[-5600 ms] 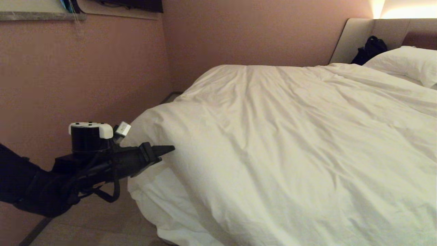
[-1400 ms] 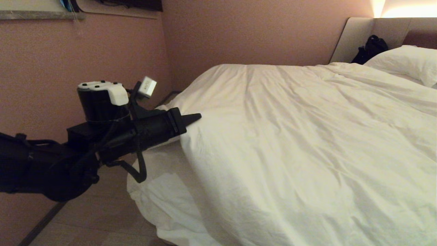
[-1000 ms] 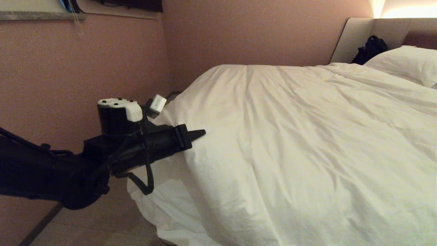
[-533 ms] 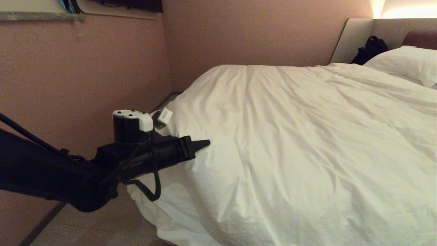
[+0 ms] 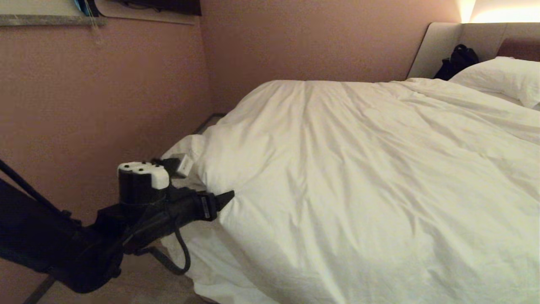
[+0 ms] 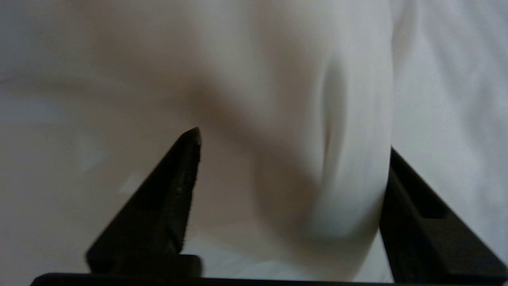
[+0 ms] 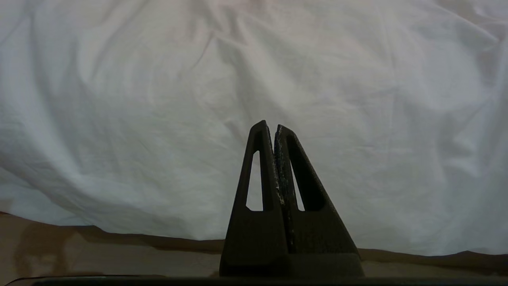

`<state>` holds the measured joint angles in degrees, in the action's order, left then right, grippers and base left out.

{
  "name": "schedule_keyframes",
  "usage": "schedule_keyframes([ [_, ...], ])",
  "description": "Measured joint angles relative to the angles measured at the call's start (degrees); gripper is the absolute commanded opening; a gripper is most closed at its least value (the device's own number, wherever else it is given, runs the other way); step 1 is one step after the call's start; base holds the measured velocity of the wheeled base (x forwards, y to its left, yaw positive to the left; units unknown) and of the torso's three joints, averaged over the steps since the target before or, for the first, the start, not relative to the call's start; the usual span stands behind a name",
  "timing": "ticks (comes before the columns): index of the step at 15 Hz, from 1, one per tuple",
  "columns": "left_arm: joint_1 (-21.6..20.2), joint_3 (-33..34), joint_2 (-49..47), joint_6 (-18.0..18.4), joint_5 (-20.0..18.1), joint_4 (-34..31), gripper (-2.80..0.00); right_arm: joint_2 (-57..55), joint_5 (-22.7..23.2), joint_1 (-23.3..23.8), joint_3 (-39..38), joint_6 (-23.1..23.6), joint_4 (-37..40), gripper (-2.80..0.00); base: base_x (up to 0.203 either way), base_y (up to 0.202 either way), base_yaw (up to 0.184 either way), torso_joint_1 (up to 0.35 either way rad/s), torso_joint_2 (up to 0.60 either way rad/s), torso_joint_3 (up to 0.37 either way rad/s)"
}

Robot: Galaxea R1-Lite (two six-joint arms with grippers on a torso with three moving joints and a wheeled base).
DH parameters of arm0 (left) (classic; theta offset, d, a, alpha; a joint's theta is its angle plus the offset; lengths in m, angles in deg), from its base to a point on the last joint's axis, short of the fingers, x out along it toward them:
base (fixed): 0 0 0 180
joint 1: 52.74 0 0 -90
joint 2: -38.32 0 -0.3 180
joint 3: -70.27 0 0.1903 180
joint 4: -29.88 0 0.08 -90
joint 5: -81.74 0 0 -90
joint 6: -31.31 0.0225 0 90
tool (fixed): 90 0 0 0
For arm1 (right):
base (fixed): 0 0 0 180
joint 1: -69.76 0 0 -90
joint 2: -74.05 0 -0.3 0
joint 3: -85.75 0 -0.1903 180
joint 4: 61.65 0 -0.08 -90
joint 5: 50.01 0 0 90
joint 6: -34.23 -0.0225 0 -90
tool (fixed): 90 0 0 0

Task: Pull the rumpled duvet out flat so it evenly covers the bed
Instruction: Flatten the corners of the folded blanket

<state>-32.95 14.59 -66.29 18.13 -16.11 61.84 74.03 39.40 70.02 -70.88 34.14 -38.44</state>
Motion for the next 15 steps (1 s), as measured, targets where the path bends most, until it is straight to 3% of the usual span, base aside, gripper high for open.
schedule_keyframes([
  [3,-4.99,9.09,0.87,5.32,-0.13,11.22,0.00,0.00,0.02,0.00,0.00,0.00,0.02,-2.80,0.000,0.000,0.000,0.000,0.00,0.000],
  [5,-6.86,14.39,1.86,6.14,-0.13,18.26,0.00,0.00,0.00,-0.02,0.00,0.00,0.00,-2.80,0.000,0.000,0.000,0.000,0.00,0.000],
  [9,-10.37,19.97,3.02,7.53,-0.30,22.95,0.00,0.00,0.02,0.00,0.00,0.00,0.00,-2.80,0.000,0.000,0.000,0.000,0.00,0.000],
  [10,-11.83,20.71,2.62,7.58,-0.63,23.06,-2.80,0.00,0.00,0.00,0.00,0.00,0.00,-2.80,0.000,0.000,0.000,0.000,0.00,0.000],
  [15,-15.37,20.08,-1.95,9.22,-1.55,23.42,-2.80,0.00,0.00,0.00,0.00,0.00,-0.01,-2.80,0.000,0.000,0.000,0.000,0.00,0.000],
])
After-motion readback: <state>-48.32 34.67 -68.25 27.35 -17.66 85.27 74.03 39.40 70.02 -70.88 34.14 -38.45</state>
